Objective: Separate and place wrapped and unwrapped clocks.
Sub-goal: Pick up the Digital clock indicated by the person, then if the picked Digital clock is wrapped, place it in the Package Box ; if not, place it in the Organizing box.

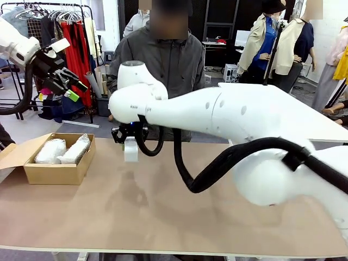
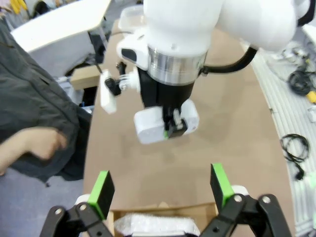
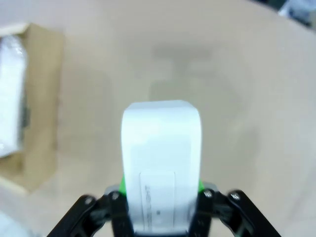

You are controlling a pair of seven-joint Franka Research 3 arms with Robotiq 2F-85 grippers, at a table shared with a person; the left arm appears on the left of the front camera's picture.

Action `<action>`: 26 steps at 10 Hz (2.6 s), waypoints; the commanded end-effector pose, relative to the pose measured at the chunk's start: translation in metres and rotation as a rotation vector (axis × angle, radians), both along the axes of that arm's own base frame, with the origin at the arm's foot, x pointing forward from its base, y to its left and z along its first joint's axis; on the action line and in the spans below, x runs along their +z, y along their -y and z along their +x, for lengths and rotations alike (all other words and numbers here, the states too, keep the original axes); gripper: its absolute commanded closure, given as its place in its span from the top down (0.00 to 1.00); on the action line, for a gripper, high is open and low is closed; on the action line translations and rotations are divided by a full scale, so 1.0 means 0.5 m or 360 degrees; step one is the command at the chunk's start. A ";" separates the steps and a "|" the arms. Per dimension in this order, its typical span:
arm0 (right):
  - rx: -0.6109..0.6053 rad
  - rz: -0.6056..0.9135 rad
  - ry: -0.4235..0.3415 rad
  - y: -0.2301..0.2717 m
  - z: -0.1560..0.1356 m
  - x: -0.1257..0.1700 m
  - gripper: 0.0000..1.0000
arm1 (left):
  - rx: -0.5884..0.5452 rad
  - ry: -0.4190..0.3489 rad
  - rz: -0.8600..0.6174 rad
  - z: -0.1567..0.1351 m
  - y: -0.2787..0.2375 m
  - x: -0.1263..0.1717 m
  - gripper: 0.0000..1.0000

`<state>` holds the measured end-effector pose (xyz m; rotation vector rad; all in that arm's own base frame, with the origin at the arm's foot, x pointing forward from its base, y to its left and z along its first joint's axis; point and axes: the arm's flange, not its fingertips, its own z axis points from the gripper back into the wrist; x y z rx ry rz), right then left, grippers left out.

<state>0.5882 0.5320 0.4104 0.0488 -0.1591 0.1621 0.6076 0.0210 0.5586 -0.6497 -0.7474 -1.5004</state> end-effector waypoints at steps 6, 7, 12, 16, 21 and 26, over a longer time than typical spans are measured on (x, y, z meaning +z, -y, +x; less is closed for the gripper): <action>-0.0075 -0.0084 0.0009 0.151 -0.105 0.247 0.00 | -0.0011 0.0000 0.0007 -0.005 -0.002 0.000 1.00; -0.0100 -0.0088 0.0009 0.176 -0.103 0.290 0.00 | -0.0011 0.0000 0.0007 -0.005 -0.002 0.000 1.00; -0.0179 -0.0045 0.0108 0.262 -0.128 0.431 0.00 | -0.0011 0.0000 0.0007 -0.005 -0.002 0.000 1.00; -0.0259 0.0001 0.0158 0.307 -0.138 0.459 0.00 | -0.0011 0.0000 0.0007 -0.005 -0.002 0.000 1.00; -0.0229 -0.0034 0.0147 0.304 -0.116 0.470 0.00 | -0.0011 0.0000 0.0007 -0.005 -0.002 0.000 1.00; -0.0229 -0.0034 0.0147 0.304 -0.116 0.470 0.00 | -0.0011 0.0000 0.0007 -0.005 -0.002 0.000 1.00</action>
